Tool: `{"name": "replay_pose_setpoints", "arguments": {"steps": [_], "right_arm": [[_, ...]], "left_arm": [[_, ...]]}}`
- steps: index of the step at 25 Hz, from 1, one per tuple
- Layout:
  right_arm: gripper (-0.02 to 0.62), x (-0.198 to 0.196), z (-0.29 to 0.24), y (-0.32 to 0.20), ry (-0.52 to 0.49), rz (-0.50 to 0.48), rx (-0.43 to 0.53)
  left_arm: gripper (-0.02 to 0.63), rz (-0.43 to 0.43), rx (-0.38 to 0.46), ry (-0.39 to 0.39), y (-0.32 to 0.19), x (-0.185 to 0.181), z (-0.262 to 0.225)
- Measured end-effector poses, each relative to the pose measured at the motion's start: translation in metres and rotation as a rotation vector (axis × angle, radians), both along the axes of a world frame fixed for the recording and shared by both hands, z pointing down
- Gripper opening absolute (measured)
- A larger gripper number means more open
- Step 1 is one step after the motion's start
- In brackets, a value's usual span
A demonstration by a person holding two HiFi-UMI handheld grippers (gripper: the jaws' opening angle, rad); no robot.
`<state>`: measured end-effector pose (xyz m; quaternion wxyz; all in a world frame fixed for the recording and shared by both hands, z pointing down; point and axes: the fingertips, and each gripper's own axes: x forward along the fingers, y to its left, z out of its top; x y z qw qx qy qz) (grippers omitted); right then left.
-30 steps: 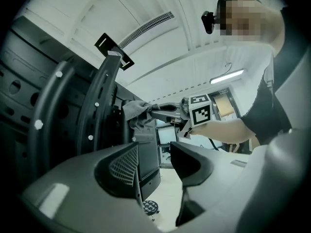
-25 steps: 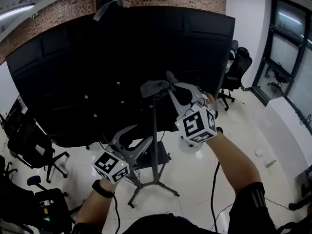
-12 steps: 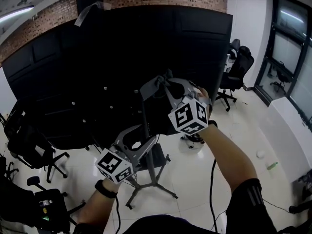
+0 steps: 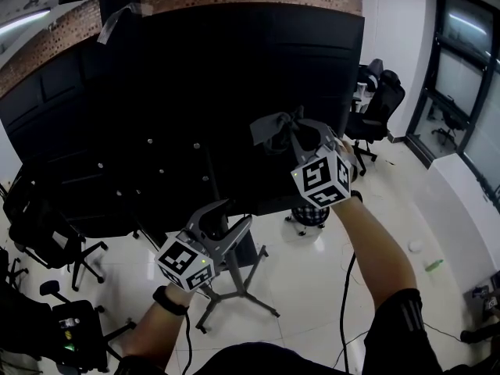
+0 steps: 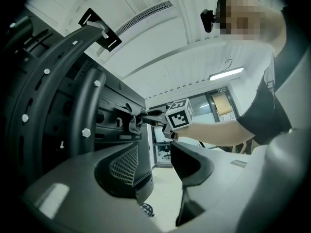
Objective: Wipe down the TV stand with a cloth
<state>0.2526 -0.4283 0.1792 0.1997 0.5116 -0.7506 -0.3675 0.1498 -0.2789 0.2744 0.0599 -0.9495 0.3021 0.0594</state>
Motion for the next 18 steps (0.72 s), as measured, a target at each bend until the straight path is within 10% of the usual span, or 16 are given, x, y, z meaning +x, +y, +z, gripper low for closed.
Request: {"name": "replay_pose_setpoints", "arguments": {"steps": [18], "right_arm": [[0.018, -0.134, 0.029, 0.052, 0.052, -0.323, -0.018]], "left_arm": [[0.219, -0.139, -0.032, 0.013, 0.017, -0.046, 0.013]]}}
